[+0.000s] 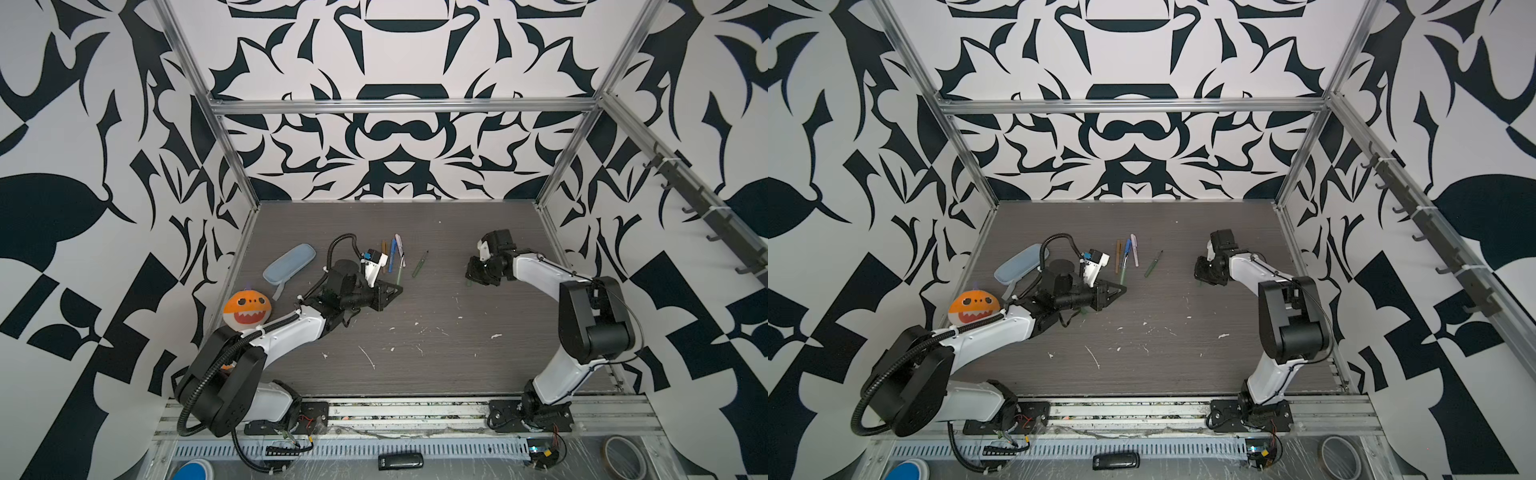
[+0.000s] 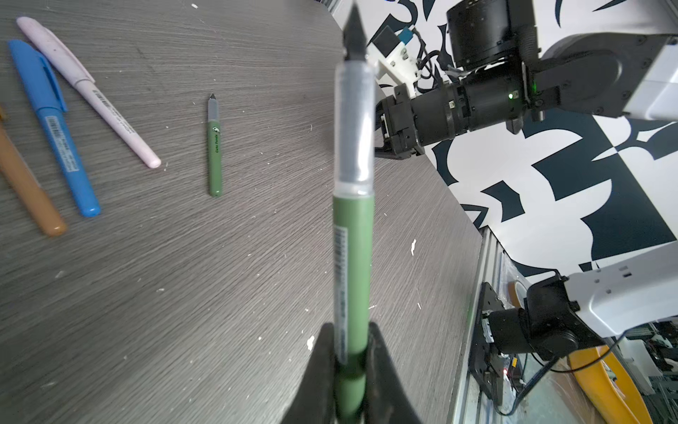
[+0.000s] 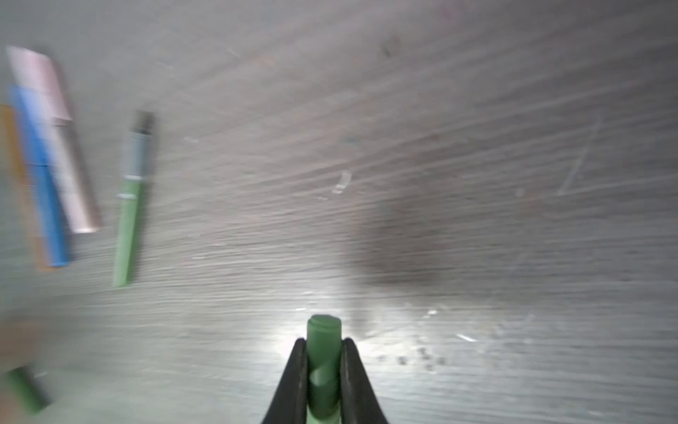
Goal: Insert pens into pen caps
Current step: Pick up the pen cap from the middle-right of the table.
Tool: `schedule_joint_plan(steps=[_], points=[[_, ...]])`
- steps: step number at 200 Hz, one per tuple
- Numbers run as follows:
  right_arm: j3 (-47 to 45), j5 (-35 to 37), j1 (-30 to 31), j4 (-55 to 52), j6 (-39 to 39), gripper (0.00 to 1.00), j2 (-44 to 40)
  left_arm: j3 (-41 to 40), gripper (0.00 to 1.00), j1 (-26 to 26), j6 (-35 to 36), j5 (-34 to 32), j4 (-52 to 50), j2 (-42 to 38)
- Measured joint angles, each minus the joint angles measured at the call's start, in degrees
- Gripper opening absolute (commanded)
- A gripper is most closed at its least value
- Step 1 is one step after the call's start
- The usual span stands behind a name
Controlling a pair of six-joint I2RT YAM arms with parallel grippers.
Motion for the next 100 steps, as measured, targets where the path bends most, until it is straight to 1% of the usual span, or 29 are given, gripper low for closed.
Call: schedule_joint_plan(steps=[20,46,100], points=[[-3.98,-2.93,1.14,5.22,1.42,0.13,-5.77,0.0,0.04,-0.26,-0.2,0.48,1.14,0.46],[-7.13,-4.63,4.22,10.36,2.32,0.13,-12.02,0.0,0.04,-0.83,-0.44,0.9,2.45,0.98],[-10.84,-4.7,13.49,19.26,3.82,0.13,-22.4,0.0,0.03,-3.32,-0.48,1.44,3.65,1.42]])
